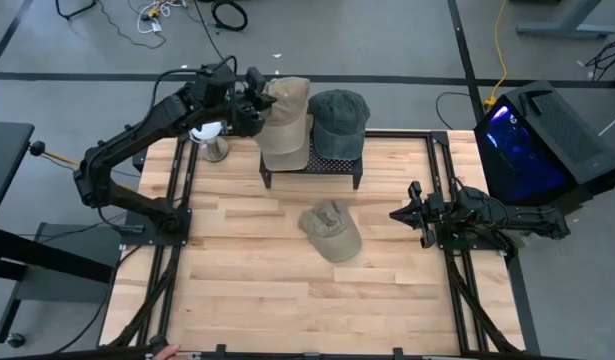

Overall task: Pick & Place hat
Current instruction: Stack the left brown cap on the other brown cap on the shelf

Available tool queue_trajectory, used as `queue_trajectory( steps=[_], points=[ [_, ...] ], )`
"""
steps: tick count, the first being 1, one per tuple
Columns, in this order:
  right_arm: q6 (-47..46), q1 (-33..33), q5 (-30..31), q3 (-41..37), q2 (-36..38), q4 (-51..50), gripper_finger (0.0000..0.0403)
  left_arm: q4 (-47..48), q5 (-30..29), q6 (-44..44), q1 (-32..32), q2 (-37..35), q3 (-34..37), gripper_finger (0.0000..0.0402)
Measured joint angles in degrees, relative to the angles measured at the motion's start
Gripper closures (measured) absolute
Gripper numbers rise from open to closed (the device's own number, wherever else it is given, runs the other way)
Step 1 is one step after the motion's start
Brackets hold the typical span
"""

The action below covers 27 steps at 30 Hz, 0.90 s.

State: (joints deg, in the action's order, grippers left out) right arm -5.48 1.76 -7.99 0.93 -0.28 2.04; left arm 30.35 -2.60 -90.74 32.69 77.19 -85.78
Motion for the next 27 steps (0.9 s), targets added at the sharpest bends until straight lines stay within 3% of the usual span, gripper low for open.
queue_trajectory(
  steps=[5,11,19,27],
  points=[
    [-0.02,0.02,0.02,0.0,0.01,0.0,0.0378,-1.97,0.11,-0.07,-0.11,-0.54,0.8,0.04],
    [0.0,0.02,0.0,0.0,0.01,0.0,0.0378,-13.21,0.58,-1.42,-0.13,-5.42,9.38,0.04],
    [-0.02,0.0,0.0,0.0,-0.01,0.0,0.0378,-13.84,0.94,-1.61,-0.11,-5.77,11.69,0.04],
    [0.01,0.01,0.0,0.0,0.0,0.0,0.0378,-22.83,-0.95,-1.87,-0.11,-5.75,17.19,0.04]
  ],
)
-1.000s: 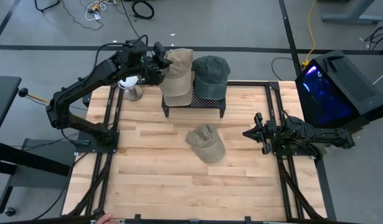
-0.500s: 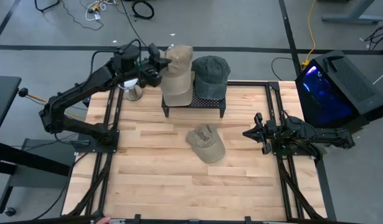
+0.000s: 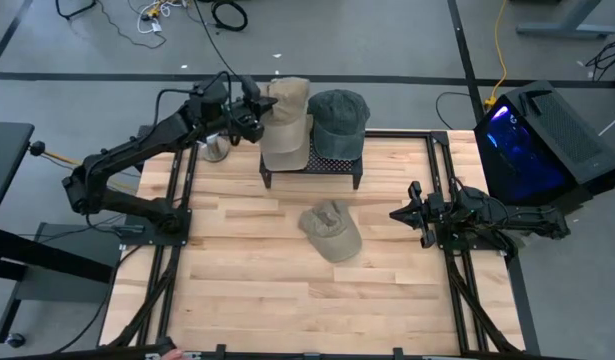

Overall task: Pick & Place hat
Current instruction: Stack the left brown cap on the other brown cap on the shelf

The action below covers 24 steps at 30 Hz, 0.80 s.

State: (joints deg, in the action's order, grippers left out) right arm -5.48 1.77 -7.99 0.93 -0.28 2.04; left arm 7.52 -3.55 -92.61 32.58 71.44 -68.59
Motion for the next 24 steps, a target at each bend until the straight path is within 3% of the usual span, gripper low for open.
queue_trajectory(
  steps=[15,24],
  points=[
    [0.0,-0.01,0.0,0.0,-0.01,0.0,0.0378,-11.43,0.39,0.36,0.0,-0.66,9.32,0.04],
    [-0.02,-0.01,0.0,0.0,0.01,0.0,0.0378,-14.57,1.14,0.47,0.37,-0.7,11.51,0.04]
  ],
)
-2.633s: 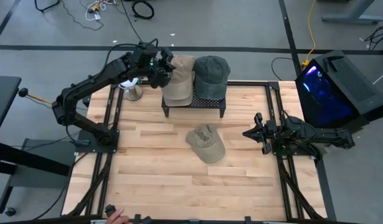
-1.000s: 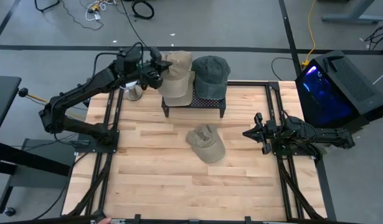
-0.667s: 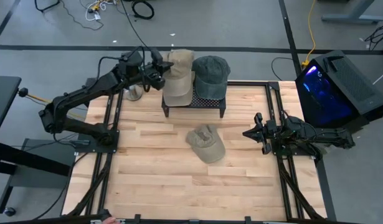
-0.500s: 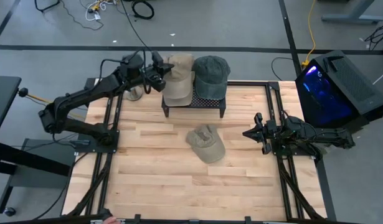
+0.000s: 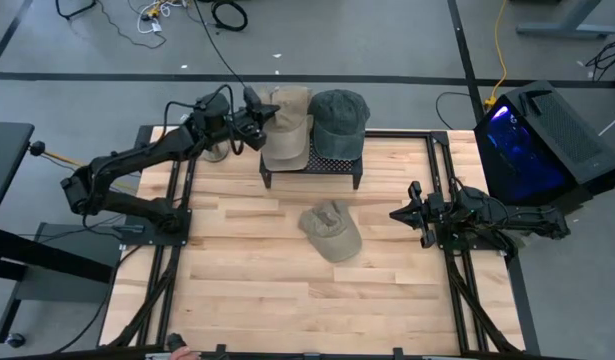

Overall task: Pick & Place hat
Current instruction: Stack the left brown cap on the other brown cap on the shelf

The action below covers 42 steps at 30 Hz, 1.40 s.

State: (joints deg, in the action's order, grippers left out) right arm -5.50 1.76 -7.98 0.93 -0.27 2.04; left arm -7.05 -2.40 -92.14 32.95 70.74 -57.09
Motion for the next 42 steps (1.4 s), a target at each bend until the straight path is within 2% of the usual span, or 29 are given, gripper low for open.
queue_trajectory(
  steps=[18,30,42],
  points=[
    [0.02,0.0,0.0,0.0,-0.01,0.0,0.0378,-0.44,-1.32,0.21,0.26,0.09,1.38,0.04],
    [0.0,0.0,0.01,0.0,-0.01,0.01,0.0378,-0.41,-0.36,4.54,0.26,0.11,1.38,0.0399],
    [0.0,0.0,0.02,0.0,0.0,0.0,0.0378,-2.37,-1.05,3.0,0.26,0.13,1.36,0.0399]
  ],
)
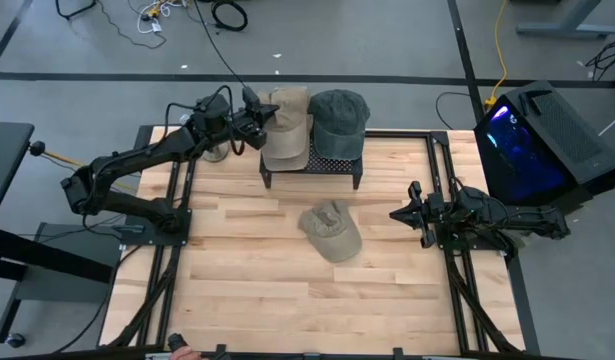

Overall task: Pick & Place hat
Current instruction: Stack the left brown cap on the other brown cap on the shelf

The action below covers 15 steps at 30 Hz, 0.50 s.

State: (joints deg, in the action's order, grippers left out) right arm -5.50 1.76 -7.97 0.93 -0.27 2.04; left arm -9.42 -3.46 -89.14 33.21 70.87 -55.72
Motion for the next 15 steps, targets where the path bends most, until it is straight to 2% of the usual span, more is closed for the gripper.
queue_trajectory(
  steps=[15],
  points=[
    [0.0,0.0,-0.02,0.0,-0.01,0.0,0.0378,0.34,0.71,1.85,0.0,3.53,-0.04,0.0399]
  ],
)
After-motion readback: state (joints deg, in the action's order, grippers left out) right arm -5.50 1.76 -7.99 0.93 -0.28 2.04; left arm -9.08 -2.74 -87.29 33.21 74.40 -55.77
